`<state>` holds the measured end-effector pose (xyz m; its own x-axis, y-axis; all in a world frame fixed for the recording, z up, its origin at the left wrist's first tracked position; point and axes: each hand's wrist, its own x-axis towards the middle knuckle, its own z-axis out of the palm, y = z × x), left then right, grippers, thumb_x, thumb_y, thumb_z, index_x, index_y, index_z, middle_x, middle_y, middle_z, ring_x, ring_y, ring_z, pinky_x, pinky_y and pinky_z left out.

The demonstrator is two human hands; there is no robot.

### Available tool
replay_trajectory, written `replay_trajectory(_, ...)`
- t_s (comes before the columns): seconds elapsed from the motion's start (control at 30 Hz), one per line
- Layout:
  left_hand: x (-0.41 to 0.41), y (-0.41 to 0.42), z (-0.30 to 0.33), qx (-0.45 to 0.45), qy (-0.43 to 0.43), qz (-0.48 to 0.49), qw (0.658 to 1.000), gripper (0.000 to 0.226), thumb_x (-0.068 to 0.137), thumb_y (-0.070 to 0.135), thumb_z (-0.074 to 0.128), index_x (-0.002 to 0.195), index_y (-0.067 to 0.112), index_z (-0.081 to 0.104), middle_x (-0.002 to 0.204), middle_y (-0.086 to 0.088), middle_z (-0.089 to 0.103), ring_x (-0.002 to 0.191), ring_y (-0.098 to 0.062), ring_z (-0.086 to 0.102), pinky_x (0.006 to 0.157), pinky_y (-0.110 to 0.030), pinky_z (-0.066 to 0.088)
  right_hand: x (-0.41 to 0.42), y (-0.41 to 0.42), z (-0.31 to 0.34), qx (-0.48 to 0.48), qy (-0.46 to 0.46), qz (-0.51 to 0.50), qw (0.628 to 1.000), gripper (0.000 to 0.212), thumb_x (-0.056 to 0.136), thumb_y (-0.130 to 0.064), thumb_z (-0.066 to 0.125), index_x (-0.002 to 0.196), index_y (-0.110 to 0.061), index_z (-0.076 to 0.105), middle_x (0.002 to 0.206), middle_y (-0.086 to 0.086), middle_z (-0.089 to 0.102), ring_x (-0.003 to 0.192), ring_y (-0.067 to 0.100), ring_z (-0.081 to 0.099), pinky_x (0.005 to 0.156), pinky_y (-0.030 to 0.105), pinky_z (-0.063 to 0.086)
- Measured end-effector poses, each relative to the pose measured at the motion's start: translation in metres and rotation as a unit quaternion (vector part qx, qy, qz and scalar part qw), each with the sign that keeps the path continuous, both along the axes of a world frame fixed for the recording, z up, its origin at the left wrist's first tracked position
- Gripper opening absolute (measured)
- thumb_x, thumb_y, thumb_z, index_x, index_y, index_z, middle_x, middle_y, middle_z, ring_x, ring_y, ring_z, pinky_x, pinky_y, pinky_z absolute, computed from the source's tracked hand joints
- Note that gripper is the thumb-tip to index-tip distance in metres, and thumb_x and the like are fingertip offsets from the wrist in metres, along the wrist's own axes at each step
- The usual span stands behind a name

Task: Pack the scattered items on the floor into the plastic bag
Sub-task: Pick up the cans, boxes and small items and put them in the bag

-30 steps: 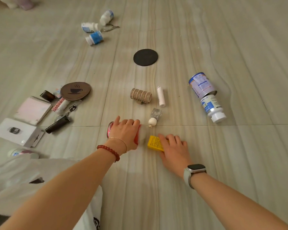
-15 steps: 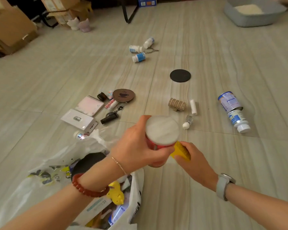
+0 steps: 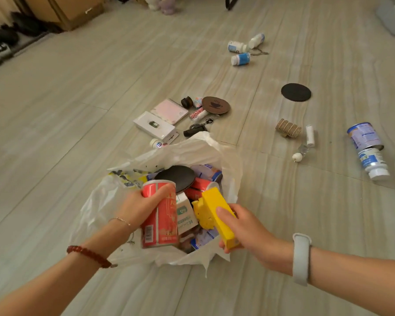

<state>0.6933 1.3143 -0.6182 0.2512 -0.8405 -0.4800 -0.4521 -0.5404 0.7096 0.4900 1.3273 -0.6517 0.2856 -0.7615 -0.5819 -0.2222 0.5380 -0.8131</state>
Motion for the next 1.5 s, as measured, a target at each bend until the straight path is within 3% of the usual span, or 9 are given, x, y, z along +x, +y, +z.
replay_trajectory(0.2, 0.017, -0.028, -0.010, 0.024, -0.001, 0.040, 0.999, 0.040, 0.076, 0.062, 0.049, 0.072, 0.022, 0.048, 0.074, -0.005, 0.061, 0.072, -0.023, 0.063, 0.074, -0.033, 0.050, 0.016, -0.015, 0.008, -0.002, -0.038, -0.072, 0.997, 0.049, 0.090, -0.017, 0.049, 0.135, -0.030, 0.034, 0.116, -0.001, 0.055, 0.097, 0.020, 0.060, 0.092, 0.040, 0.052)
replay_trajectory(0.37, 0.010, -0.050, -0.017, 0.074, -0.003, 0.024, 0.997, 0.052, 0.075, 0.063, 0.052, 0.091, 0.014, 0.052, 0.075, -0.006, 0.060, 0.067, -0.018, 0.059, 0.058, -0.026, 0.046, -0.005, -0.015, -0.002, -0.181, 0.190, -0.100, 0.960, 0.021, 0.083, -0.024, 0.062, 0.091, -0.019, 0.043, 0.086, -0.001, 0.051, 0.077, 0.018, 0.051, 0.067, 0.028, 0.044)
replay_trajectory(0.63, -0.034, -0.052, -0.015, 0.020, -0.080, -0.152, 0.985, 0.049, 0.072, 0.061, 0.060, 0.101, 0.023, 0.050, 0.085, 0.000, 0.062, 0.076, -0.016, 0.062, 0.066, -0.027, 0.051, -0.053, -0.077, -0.002, -0.383, 0.312, 0.017, 0.869, 0.055, 0.086, -0.033, 0.059, 0.133, -0.018, 0.035, 0.117, -0.002, 0.037, 0.099, 0.015, 0.046, 0.078, 0.035, 0.046)
replay_trajectory(0.77, -0.056, -0.040, -0.021, -0.006, -0.232, -0.278, 0.932, 0.073, 0.064, 0.070, 0.059, 0.119, 0.025, 0.042, 0.112, -0.003, 0.055, 0.098, -0.022, 0.057, 0.082, -0.034, 0.051, -0.070, -0.099, 0.005, -0.253, 0.235, 0.169, 0.923, 0.026, 0.092, -0.025, 0.050, 0.086, -0.002, 0.059, 0.073, 0.002, 0.056, 0.066, 0.016, 0.059, 0.065, 0.033, 0.054)
replay_trajectory(0.87, -0.071, -0.039, -0.026, -0.056, -0.309, -0.302, 0.900, 0.079, 0.065, 0.074, 0.054, 0.125, 0.025, 0.038, 0.116, -0.003, 0.052, 0.102, -0.024, 0.054, 0.080, -0.034, 0.046, -0.073, -0.109, 0.022, -0.182, 0.110, 0.071, 0.975, 0.023, 0.095, -0.016, 0.045, 0.076, -0.010, 0.055, 0.066, 0.007, 0.057, 0.048, 0.007, 0.063, 0.050, 0.024, 0.057)
replay_trajectory(1.03, -0.085, -0.057, -0.034, -0.160, -0.395, -0.303, 0.853, 0.086, 0.065, 0.075, 0.052, 0.127, 0.017, 0.037, 0.111, -0.004, 0.056, 0.100, -0.027, 0.056, 0.084, -0.035, 0.042, -0.056, -0.115, 0.036, -0.237, 0.026, -0.024, 0.971, 0.027, 0.096, -0.015, 0.040, 0.071, -0.013, 0.051, 0.060, 0.009, 0.051, 0.039, 0.007, 0.059, 0.041, 0.025, 0.054)
replay_trajectory(1.2, -0.084, -0.059, -0.045, -0.358, -0.498, -0.402, 0.679, 0.058, 0.058, 0.053, 0.075, 0.103, 0.019, 0.062, 0.075, 0.005, 0.071, 0.072, -0.018, 0.067, 0.072, -0.030, 0.051, -0.043, -0.116, 0.034, -0.270, 0.010, -0.106, 0.957, 0.026, 0.097, -0.018, 0.041, 0.073, -0.017, 0.051, 0.064, 0.009, 0.054, 0.043, 0.006, 0.061, 0.045, 0.029, 0.056)
replay_trajectory(1.37, -0.066, -0.052, -0.043, -0.217, -0.406, -0.388, 0.798, 0.071, 0.072, 0.065, 0.052, 0.131, 0.026, 0.040, 0.132, 0.003, 0.053, 0.123, -0.021, 0.047, 0.107, -0.043, 0.028, -0.044, -0.117, 0.031, -0.279, 0.010, -0.123, 0.952, 0.026, 0.097, -0.019, 0.040, 0.074, -0.017, 0.050, 0.067, 0.010, 0.055, 0.046, 0.007, 0.062, 0.049, 0.031, 0.057)
replay_trajectory(1.5, -0.054, -0.018, -0.065, -0.169, -0.413, -0.431, 0.784, 0.067, 0.074, 0.062, 0.049, 0.130, 0.024, 0.043, 0.119, 0.000, 0.064, 0.108, -0.025, 0.061, 0.091, -0.045, 0.045, -0.044, -0.117, 0.029, -0.255, -0.006, -0.143, 0.956, 0.027, 0.098, -0.020, 0.038, 0.074, -0.016, 0.050, 0.069, 0.009, 0.056, 0.048, 0.007, 0.064, 0.048, 0.028, 0.058)
